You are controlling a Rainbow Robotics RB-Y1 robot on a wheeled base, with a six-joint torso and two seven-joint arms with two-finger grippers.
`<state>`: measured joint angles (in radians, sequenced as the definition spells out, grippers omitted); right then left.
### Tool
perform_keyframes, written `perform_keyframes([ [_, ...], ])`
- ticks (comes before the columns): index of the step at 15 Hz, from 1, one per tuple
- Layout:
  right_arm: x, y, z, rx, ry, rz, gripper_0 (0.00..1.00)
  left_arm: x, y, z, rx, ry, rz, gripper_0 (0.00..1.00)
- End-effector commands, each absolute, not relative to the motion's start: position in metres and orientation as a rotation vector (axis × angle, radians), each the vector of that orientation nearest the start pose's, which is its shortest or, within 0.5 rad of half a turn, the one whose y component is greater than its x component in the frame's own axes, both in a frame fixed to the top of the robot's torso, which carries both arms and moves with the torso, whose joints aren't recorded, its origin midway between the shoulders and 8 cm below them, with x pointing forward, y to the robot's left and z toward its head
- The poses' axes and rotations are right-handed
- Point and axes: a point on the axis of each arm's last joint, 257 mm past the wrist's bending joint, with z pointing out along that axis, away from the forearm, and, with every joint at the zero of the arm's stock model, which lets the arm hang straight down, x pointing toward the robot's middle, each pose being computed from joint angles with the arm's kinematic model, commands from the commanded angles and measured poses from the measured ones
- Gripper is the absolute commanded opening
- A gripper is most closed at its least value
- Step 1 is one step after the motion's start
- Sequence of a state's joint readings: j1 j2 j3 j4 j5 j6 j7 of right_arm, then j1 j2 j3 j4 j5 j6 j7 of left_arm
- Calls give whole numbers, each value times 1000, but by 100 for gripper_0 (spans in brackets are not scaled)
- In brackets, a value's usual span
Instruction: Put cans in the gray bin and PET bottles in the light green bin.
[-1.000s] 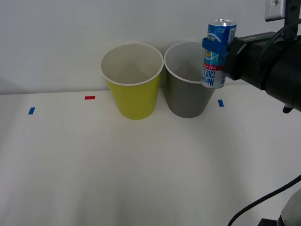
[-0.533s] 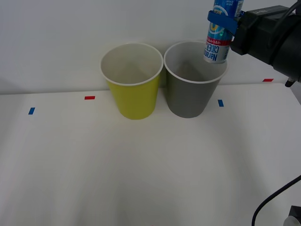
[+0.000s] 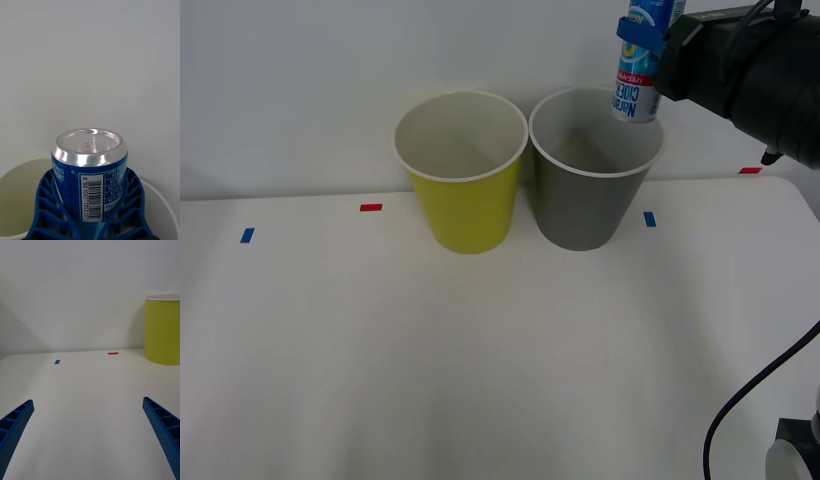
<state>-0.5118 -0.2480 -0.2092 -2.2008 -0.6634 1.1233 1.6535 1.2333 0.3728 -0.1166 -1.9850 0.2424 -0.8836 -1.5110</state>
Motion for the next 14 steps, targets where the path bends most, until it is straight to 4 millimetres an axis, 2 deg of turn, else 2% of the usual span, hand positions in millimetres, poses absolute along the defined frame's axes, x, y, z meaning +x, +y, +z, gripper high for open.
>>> perform_keyframes([
  [1, 537, -146, 87, -321, 1501, 392, 0, 156, 335, -218, -67, 1496, 107, 100],
  [6, 571, -143, 74, -292, 1455, 389, 0, 156, 335, -218, -67, 1496, 107, 100],
  [11, 593, -142, 57, -288, 1433, 360, 0, 156, 335, -218, -67, 1496, 107, 100],
  [14, 599, -142, 52, -287, 1422, 347, 0, 156, 335, -218, -67, 1496, 107, 100],
])
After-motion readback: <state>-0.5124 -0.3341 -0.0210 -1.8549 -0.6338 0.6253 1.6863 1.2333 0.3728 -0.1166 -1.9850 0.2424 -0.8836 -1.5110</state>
